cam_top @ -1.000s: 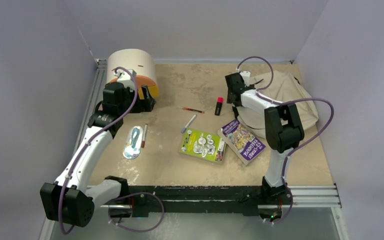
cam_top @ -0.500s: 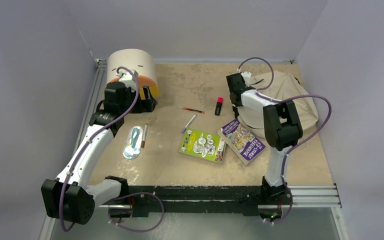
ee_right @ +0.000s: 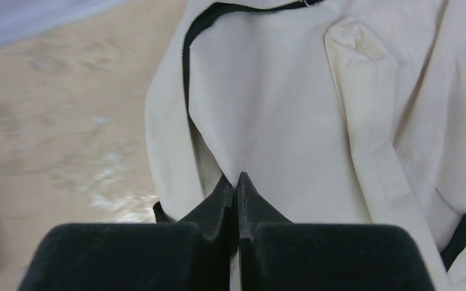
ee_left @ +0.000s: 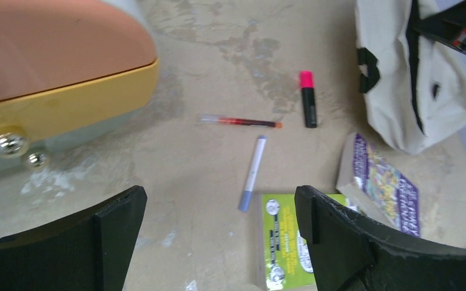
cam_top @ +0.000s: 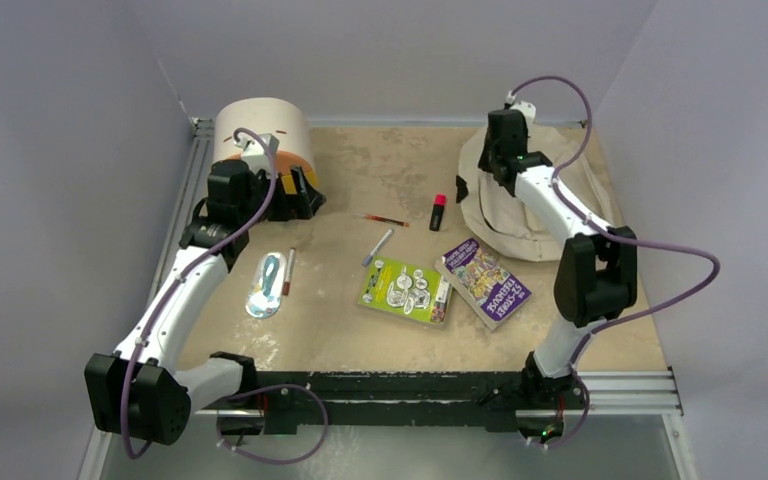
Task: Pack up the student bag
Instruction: Pick up the student bag at the center of the board.
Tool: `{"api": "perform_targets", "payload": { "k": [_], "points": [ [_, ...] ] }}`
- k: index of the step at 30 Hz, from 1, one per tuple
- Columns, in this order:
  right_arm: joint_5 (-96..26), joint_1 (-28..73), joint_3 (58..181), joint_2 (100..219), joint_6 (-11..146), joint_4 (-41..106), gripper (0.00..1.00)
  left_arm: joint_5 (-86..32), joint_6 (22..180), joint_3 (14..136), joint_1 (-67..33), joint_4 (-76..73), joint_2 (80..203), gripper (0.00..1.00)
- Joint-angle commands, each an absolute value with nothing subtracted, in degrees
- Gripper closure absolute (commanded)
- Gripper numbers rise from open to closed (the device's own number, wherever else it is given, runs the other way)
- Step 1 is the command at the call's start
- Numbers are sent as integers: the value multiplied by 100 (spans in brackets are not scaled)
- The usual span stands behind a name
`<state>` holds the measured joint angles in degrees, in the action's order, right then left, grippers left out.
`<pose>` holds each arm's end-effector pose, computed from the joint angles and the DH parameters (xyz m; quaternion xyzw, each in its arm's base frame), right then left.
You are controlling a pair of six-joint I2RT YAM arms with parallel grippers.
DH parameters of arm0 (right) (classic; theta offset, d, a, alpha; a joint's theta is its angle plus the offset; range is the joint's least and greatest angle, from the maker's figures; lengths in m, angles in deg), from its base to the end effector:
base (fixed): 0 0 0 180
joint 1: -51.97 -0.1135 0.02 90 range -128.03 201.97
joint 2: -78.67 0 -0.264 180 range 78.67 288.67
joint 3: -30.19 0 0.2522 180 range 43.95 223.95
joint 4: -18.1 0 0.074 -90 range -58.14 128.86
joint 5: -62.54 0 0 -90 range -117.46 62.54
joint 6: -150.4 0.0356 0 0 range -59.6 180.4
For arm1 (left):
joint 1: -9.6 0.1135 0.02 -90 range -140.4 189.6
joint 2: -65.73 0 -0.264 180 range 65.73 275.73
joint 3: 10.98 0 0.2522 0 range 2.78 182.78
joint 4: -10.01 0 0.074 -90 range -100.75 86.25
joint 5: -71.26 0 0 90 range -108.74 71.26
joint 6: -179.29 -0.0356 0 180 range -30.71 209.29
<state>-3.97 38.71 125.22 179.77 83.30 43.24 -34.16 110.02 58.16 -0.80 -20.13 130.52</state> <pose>0.4051 0.0809 0.2906 0.1712 0.8416 -0.0195 0.5119 0.2506 -0.0556 0.3244 -0.0046 0.8424 -0.2508 0.4769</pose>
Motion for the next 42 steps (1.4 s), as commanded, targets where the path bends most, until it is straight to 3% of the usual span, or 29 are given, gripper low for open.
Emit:
{"api": "perform_targets", "payload": {
  "k": [1, 6, 11, 28, 34, 42],
  "points": [
    [-1736, 3783, 13189, 17449, 8323, 4023, 100, -4420, 11596, 5878, -44, -1045, 13225, 7],
    [-2701, 3784, 13353, 17169, 8424, 3905, 100, -5085, 12078, 6177, -147, -231, 13682, 7],
    [-3624, 3786, 13336, 16924, 8684, 3675, 100, -4759, 11956, 6816, -791, -40, 14271, 7],
    [-5207, 3790, 12775, 16497, 9353, 2914, 100, -5408, 13419, 7137, -1264, 2508, 15941, 7],
    [-5452, 3823, 12689, 16522, 9599, 2628, 100, -5335, 13472, 7339, -1610, 2672, 16319, 7],
    [-5669, 3922, 12463, 16471, 9936, 2210, 100, -5542, 13950, 7354, -1702, 3017, 16732, 35]
  ]
}}
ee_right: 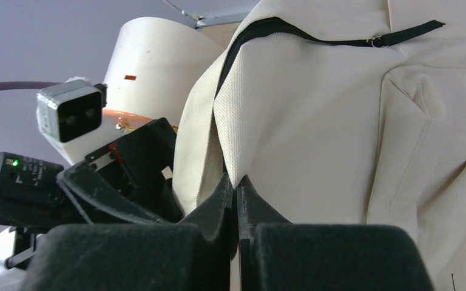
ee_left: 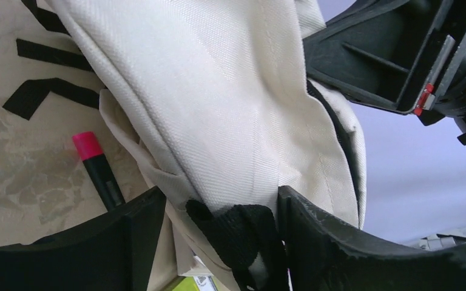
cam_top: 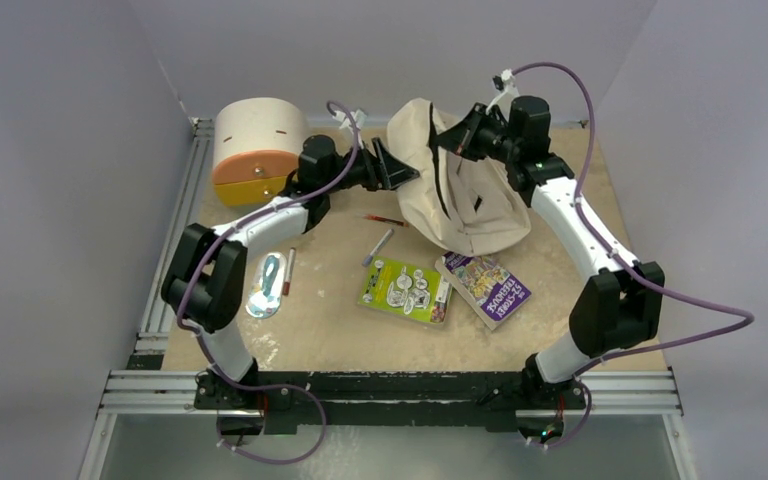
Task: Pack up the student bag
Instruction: Pick up the student bag at the center of the board.
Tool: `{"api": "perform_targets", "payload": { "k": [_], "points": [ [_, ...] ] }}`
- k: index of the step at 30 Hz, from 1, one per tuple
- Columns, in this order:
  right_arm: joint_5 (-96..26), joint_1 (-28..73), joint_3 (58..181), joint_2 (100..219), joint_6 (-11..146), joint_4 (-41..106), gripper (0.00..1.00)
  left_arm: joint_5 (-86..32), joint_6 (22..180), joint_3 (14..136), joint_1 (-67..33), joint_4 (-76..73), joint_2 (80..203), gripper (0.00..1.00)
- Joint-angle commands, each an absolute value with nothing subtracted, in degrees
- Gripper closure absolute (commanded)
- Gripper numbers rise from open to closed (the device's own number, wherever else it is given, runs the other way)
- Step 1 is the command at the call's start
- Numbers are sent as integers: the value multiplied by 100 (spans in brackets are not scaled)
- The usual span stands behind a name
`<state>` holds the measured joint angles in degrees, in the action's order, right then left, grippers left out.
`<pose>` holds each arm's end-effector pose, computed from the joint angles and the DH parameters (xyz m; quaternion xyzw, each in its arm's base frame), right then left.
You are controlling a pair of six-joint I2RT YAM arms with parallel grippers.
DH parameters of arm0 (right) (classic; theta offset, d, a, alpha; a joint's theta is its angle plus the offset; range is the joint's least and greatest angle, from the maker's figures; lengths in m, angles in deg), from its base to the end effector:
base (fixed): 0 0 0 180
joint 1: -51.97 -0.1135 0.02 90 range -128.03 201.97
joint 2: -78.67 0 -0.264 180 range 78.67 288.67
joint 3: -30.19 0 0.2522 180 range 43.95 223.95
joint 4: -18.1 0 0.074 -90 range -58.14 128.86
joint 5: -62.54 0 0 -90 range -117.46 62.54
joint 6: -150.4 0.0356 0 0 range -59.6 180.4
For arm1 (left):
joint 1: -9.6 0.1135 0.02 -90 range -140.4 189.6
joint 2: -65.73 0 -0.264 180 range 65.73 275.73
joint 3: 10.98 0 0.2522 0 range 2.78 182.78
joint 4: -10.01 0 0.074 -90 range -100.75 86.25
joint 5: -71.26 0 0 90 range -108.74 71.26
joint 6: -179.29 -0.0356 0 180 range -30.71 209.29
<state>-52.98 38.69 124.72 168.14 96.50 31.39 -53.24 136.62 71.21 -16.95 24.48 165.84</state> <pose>0.3603 0.1008 0.3845 0.0042 0.7514 0.4184 0.5103 0.3573 -0.2011 0.2896 0.0745 0.7206 -0.5660 0.3935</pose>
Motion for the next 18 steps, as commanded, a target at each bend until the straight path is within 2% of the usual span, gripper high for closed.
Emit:
{"api": "perform_targets", "payload": {
  "k": [1, 4, 8, 10, 15, 18],
  "points": [
    [-5668, 3921, 12437, 16479, 9928, 2195, 100, -5601, 13986, 7405, -1703, 3039, 16778, 42],
    [-5485, 3942, 12326, 16449, 9791, 2256, 100, -5821, 13849, 7734, -1696, 2815, 16939, 65],
    [-4829, 4003, 12061, 16245, 9498, 2426, 89, -5861, 13146, 8468, -1650, 1748, 17157, 100],
    [-4459, 4043, 11884, 16125, 9356, 2538, 82, -5942, 12661, 8891, -1602, 1120, 17302, 100],
    [-3748, 4063, 11517, 15819, 9095, 2700, 56, -6114, 11378, 9273, -1478, 260, 17463, 100],
    [-3443, 4076, 11236, 15594, 9048, 2659, 49, -6373, 10570, 9389, -1466, -6, 17548, 100]
  ]
}}
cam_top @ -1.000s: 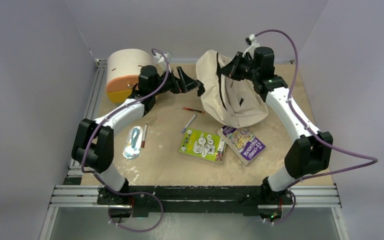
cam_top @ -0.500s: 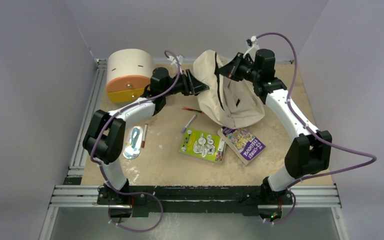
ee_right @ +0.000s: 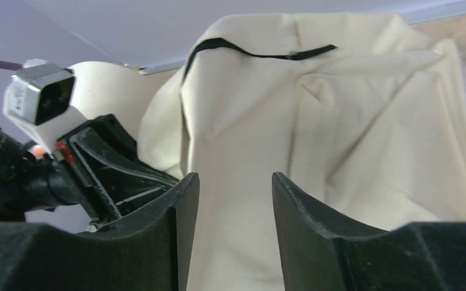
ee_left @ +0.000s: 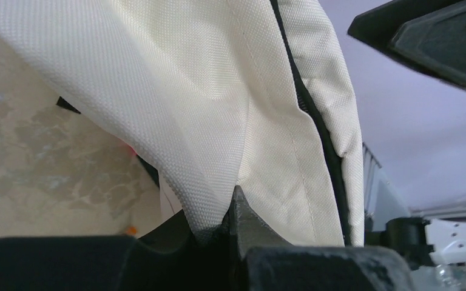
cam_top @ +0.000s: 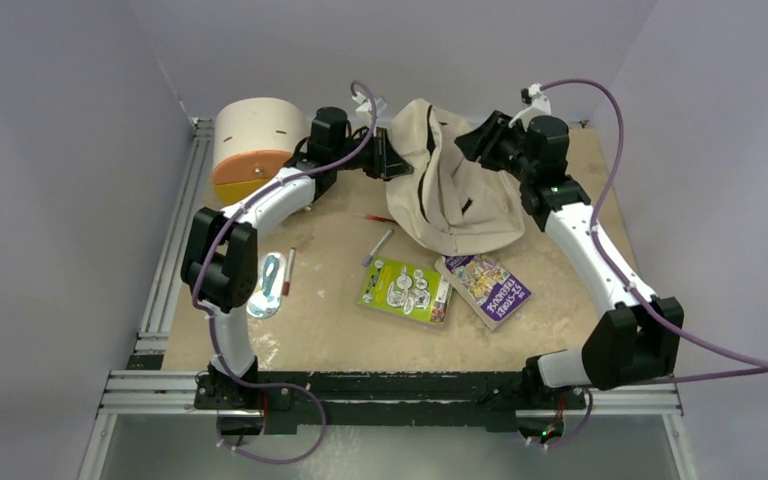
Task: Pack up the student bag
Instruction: Pick up the student bag at the center of the board, then place the student bag at the center of the board.
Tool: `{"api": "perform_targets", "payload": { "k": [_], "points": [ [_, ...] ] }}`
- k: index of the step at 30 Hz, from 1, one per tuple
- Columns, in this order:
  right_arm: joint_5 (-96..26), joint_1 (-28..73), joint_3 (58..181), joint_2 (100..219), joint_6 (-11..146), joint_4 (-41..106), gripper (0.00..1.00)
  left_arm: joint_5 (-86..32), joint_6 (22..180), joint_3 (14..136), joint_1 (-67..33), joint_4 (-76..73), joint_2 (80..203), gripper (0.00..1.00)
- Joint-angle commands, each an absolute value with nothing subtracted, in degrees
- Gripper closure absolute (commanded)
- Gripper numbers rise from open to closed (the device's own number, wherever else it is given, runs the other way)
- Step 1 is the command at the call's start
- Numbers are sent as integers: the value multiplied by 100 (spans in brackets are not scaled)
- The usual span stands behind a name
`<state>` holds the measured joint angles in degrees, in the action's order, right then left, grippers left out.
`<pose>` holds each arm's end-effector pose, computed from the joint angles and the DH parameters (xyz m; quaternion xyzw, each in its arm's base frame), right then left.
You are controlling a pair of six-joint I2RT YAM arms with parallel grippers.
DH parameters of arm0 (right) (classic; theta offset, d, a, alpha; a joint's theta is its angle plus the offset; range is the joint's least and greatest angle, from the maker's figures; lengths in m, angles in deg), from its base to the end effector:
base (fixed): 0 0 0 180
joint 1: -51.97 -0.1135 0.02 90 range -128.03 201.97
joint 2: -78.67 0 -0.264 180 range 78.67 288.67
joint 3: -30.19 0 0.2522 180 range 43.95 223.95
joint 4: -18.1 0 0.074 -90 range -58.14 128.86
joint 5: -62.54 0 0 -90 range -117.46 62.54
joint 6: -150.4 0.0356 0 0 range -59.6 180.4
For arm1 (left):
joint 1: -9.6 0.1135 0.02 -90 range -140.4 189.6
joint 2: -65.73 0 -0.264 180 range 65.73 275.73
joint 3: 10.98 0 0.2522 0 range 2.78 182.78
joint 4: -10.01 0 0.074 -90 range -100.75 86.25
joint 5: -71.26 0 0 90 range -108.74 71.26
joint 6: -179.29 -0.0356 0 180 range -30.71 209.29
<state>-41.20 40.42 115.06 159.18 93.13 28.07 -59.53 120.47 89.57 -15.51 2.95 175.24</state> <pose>0.3275 0.0756 0.3824 0.0562 0.7378 0.3334 0.5843 0.4015 -0.2139 0.2952 0.1697 0.7587 -0.5115 0.3660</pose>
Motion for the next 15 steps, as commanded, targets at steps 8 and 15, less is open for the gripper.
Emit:
{"api": "perform_targets", "payload": {
  "k": [8, 15],
  "points": [
    [-2780, 4075, 10389, 15203, 9172, 2692, 43, -7039, 9633, 9779, -1462, -347, 17693, 100],
    [-3096, 4089, 9684, 14981, 9450, 2464, 39, -7425, 9904, 10142, -1431, -129, 17822, 100]
  ]
}}
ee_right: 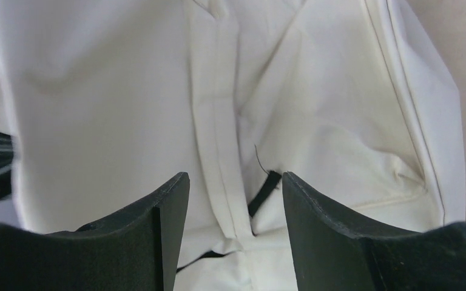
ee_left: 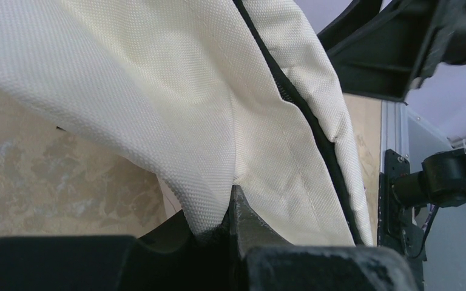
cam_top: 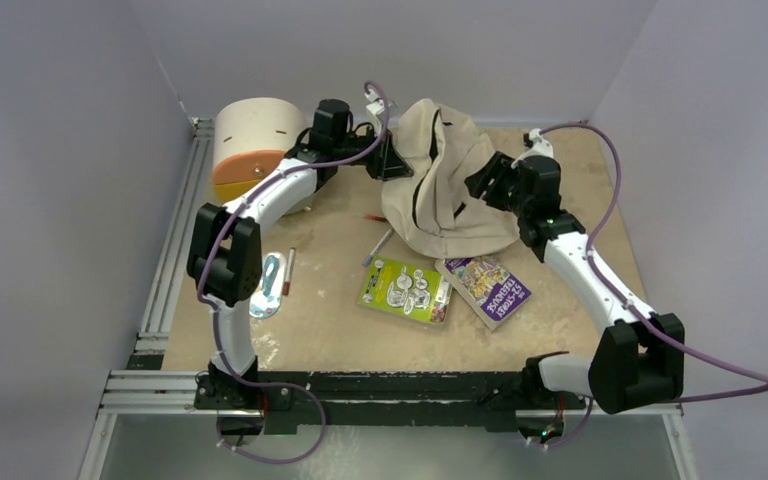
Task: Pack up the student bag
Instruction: Place the student bag at the center of the board.
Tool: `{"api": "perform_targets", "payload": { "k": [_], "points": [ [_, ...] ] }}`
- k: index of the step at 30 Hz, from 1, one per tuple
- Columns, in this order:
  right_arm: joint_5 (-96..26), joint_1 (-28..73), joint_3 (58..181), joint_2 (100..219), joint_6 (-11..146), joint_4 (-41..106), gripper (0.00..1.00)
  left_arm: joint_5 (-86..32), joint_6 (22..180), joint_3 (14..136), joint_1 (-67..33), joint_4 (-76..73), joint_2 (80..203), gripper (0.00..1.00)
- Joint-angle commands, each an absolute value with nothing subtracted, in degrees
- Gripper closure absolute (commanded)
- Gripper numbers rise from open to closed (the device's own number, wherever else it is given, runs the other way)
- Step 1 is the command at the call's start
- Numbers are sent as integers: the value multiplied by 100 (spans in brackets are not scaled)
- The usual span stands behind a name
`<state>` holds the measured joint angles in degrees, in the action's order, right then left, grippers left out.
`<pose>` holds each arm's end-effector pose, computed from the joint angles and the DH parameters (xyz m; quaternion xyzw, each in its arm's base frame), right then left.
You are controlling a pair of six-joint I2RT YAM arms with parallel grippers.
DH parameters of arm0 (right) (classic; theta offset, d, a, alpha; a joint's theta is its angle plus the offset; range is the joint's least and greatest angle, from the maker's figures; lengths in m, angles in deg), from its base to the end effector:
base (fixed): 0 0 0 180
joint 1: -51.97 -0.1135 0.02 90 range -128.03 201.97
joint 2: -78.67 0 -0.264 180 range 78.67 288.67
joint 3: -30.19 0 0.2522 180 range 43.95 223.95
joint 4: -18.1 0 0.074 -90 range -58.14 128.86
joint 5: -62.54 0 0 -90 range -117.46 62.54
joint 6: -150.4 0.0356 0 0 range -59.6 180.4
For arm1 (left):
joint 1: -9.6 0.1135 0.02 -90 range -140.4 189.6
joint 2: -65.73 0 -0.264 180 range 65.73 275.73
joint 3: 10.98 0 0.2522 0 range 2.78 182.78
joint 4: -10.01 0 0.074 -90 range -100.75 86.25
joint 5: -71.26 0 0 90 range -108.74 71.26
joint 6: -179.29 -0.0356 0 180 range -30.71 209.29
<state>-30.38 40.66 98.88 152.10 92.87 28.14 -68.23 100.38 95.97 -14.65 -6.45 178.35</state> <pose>0.2958 0.0610 0.3177 0.1301 0.7813 0.2462 0.5586 0.4106 -0.2146 0.2957 0.3185 0.7218 -0.4848 0.3777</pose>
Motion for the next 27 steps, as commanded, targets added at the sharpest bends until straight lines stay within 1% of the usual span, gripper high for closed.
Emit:
{"api": "perform_targets", "payload": {
  "k": [1, 4, 7, 9, 13, 17, 21, 27],
  "points": [
    [-3116, 4089, 9636, 14959, 9479, 2431, 39, -7449, 9987, 10261, -1429, -95, 17858, 100],
    [-3231, 4089, 9610, 14974, 9496, 2367, 39, -7541, 10181, 10649, -1429, -76, 17988, 100],
    [-3348, 4088, 9647, 14941, 9465, 2341, 38, -7623, 10291, 10761, -1431, -6, 18063, 100],
    [-3340, 4082, 9605, 14880, 9439, 2309, 35, -7768, 10304, 10720, -1426, 123, 18077, 100],
    [-3111, 4088, 9550, 14801, 9419, 2362, 34, -8130, 10243, 10571, -1431, 462, 18069, 100],
    [-2610, 4085, 9587, 14604, 9621, 2351, 34, -8606, 10114, 10544, -1431, 564, 18088, 100],
    [-1886, 4102, 9741, 14498, 10114, 2328, 34, -9079, 9962, 10208, -1438, 764, 17894, 100],
    [-1967, 4240, 10257, 15055, 10375, 2253, 34, -9168, 9865, 9342, -1448, 988, 17480, 100]
  ]
}}
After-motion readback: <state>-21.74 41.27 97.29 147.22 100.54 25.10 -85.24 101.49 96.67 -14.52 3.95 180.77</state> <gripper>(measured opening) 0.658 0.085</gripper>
